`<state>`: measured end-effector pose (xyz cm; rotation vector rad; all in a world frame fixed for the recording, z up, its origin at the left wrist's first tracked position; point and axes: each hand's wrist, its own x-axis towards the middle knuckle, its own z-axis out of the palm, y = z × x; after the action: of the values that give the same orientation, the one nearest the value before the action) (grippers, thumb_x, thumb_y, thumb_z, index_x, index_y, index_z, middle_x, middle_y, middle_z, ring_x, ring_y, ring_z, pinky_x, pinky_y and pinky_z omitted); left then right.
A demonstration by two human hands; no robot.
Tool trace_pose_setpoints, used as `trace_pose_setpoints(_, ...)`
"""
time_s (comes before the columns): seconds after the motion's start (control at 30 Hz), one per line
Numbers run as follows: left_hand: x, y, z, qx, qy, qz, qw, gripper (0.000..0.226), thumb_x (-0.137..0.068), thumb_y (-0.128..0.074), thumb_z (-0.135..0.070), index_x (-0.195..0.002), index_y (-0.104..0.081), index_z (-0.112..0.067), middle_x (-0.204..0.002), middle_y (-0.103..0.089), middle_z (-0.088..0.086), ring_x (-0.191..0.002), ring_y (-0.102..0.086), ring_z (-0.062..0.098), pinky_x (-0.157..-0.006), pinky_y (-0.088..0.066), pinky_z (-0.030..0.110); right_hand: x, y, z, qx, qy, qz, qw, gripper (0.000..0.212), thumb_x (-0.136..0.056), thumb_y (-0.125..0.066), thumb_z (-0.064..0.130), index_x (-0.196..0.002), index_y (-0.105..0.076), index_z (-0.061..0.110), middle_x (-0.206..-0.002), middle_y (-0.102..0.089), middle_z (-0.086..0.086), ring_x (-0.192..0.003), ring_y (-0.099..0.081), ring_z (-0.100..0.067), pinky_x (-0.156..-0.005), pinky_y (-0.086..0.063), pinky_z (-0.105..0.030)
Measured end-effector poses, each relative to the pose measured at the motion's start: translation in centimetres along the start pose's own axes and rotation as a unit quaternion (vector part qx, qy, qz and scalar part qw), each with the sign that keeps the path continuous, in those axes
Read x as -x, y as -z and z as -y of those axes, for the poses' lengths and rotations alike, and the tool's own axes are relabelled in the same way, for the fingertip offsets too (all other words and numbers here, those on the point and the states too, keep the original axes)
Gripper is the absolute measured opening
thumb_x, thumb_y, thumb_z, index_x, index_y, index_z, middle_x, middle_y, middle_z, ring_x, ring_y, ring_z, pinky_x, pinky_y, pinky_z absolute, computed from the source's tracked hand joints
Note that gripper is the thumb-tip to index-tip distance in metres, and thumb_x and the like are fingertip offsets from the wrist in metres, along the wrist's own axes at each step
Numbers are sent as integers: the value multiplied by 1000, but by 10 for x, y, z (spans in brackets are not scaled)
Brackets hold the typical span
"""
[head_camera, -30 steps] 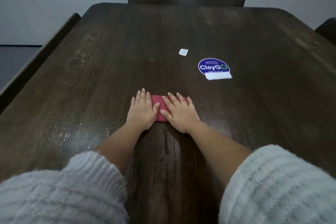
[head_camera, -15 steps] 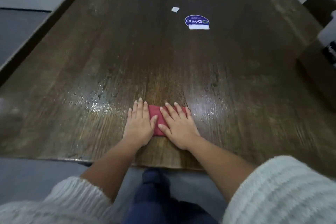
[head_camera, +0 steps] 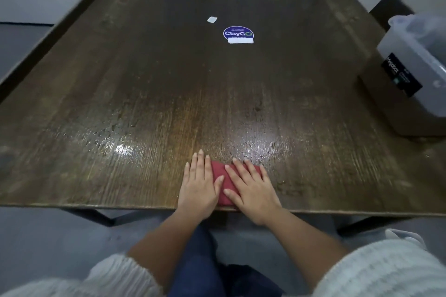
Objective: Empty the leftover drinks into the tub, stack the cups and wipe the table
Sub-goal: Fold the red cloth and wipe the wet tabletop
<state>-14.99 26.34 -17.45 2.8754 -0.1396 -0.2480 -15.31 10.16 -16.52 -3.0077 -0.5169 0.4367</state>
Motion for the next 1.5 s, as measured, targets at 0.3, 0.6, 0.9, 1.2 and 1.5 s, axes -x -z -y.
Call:
trace_pose_setpoints(0.3,-103,17,-3,-9,6,-12,1000,116,-61,44,-67,-153,4,-8,-161,12,9,-148,14,20,-115,14,34,-86,30,-45,-27,11,-35,999,101,-72,32,71,-156,-7,32,-164,-6,3,-151,-4,-24,-119,3,-45)
trace_pose_setpoints(0.6,-293,49,-2,-17,7,-34,999,98,-74,21,-60,-153,-3,-6,-162,2,11,-149,7,22,-118,7,37,-251,92,-109,-34,-19,-27,999,92,-72,20,69,-155,1,35,-164,5,6,-151,7,-19,-119,5,-44)
trace_pose_setpoints(0.9,-490,71,-13,-27,8,-57,998,69,-102,-18,-48,-153,-2,-4,-161,0,14,-149,3,24,-119,5,40,-424,130,-195,-22,-63,-74,995,60,-100,-17,58,-155,-8,36,-164,-1,6,-151,2,-21,-119,0,-49)
trace_pose_setpoints(1.2,-517,74,-19,-34,9,-48,998,69,-103,-18,-46,-152,-1,-1,-161,1,16,-149,4,26,-119,4,41,-451,142,-215,-22,-57,-51,997,60,-102,-18,55,-156,-7,33,-164,0,3,-150,2,-22,-119,-1,-52)
trace_pose_setpoints(1.5,-379,53,-35,-36,5,-16,999,67,-103,-14,-46,-152,3,-3,-161,9,15,-149,10,24,-119,7,39,-317,107,-175,-28,-41,-33,998,61,-102,-16,55,-156,-3,30,-164,3,3,-151,6,-21,-118,3,-50)
